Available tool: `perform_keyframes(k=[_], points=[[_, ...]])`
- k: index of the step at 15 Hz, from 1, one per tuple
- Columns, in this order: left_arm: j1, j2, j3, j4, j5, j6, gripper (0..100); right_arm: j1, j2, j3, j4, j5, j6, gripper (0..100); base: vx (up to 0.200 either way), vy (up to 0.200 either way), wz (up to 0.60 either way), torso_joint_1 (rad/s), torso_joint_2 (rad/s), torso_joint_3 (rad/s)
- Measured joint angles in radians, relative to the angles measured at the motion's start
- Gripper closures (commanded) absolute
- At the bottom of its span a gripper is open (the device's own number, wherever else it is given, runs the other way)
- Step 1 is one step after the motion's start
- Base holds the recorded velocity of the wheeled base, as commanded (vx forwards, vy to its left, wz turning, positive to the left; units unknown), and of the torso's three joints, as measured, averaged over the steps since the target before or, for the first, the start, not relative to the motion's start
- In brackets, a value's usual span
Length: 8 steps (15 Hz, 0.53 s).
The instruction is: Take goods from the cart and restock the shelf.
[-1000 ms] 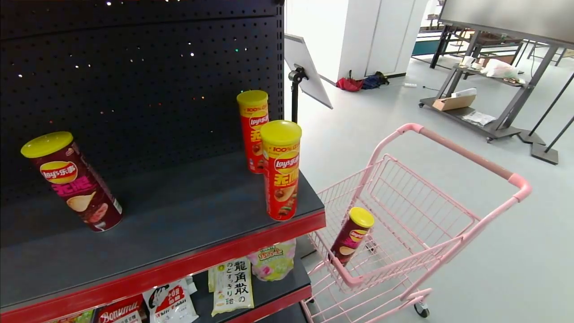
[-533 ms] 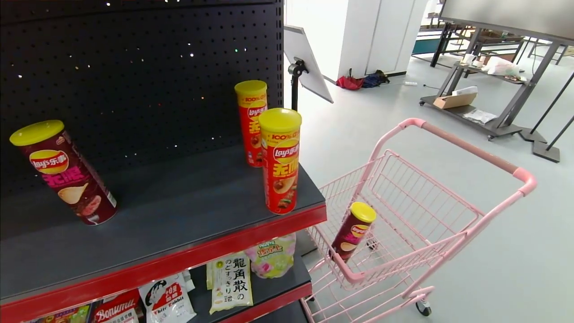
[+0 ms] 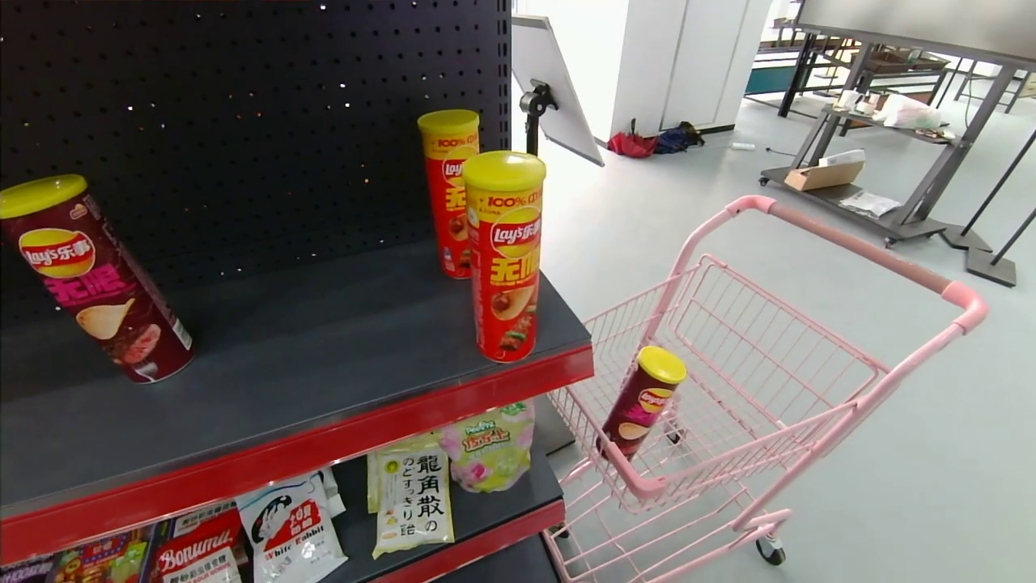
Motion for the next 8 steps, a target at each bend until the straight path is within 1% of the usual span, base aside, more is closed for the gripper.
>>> perform_keyframes(k=[2, 5, 6, 8], points=[[0.0, 0.0, 0.0, 0.0, 0.0, 0.0, 0, 0.0, 0.0, 0.0, 0.0, 0.0, 0.0, 0, 0.0, 0.0, 0.0, -0.146, 0.4, 0.249], [0.0, 0.0, 0.0, 0.001, 0.0, 0.0, 0, 0.0, 0.0, 0.0, 0.0, 0.0, -0.001, 0, 0.0, 0.0, 0.0, -0.18, 0.51, 0.331], [0.0, 0.0, 0.0, 0.001, 0.0, 0.0, 0, 0.0, 0.0, 0.0, 0.001, 0.0, -0.001, 0, 0.0, 0.0, 0.0, -0.105, 0.31, 0.188], [0.0, 0.0, 0.0, 0.0, 0.0, 0.0, 0, 0.0, 0.0, 0.0, 0.0, 0.0, 0.001, 0, 0.0, 0.0, 0.0, -0.046, 0.14, 0.095]])
